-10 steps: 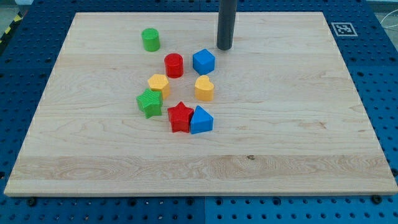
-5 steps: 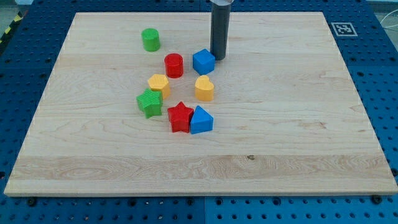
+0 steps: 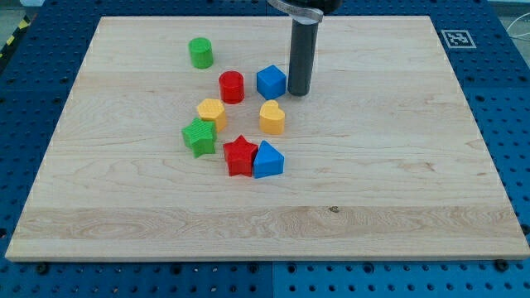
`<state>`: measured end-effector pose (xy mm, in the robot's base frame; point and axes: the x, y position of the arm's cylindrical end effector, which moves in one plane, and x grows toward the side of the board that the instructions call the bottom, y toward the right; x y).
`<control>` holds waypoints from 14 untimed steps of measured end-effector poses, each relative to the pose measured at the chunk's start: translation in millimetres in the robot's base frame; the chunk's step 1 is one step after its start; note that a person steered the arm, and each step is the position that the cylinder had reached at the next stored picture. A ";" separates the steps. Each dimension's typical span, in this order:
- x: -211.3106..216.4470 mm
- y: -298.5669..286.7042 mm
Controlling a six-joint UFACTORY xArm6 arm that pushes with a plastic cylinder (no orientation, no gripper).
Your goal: Move the blue cube closer to the red circle
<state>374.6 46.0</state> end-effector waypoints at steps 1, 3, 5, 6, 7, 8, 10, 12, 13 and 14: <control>0.0 -1.8; 0.0 -12.0; 0.0 -24.6; 0.0 -31.6; 0.0 -38.9; 0.0 -45.4; 1.4 -54.6; 10.2 -58.6; 12.7 -62.0; 12.7 -66.2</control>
